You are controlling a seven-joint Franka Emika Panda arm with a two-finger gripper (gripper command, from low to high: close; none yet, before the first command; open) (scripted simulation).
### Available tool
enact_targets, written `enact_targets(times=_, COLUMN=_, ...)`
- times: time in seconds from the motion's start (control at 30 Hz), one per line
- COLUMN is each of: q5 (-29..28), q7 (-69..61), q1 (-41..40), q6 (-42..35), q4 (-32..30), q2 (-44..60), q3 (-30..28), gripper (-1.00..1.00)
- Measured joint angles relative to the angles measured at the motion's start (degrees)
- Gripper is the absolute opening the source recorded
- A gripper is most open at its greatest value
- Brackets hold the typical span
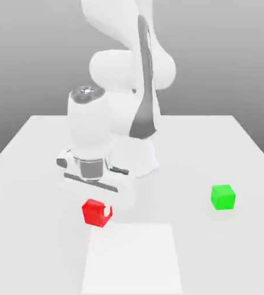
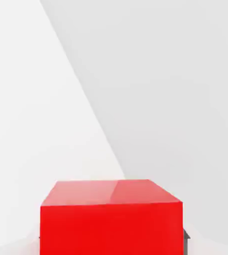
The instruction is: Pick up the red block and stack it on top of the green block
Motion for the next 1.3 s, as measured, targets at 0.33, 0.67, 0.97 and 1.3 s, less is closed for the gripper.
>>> enact_targets(times=0.33, q5=10.21, q7=24.53, q1=15.38, q6=-6.46, q4=-0.02, q2=-7.48, q3=15.99, gripper=-1.00)
enact_targets(times=0.67, q5=21.00, q7=51.34, q1=31.73, q6=-11.08, q4=-0.04, q2=-12.61, q3=33.71, gripper=-1.00)
enact_targets(times=0.97, q5=12.39, q7=64.34, q1=28.10, q6=-7.34, q4=-0.44, q2=-7.47, q3=41.41, gripper=-1.00)
enact_targets(times=1.3, q5=-3.74, q7=75.35, q1=19.43, q6=-2.14, q4=-0.39, q2=0.71, q3=45.34, gripper=-1.00)
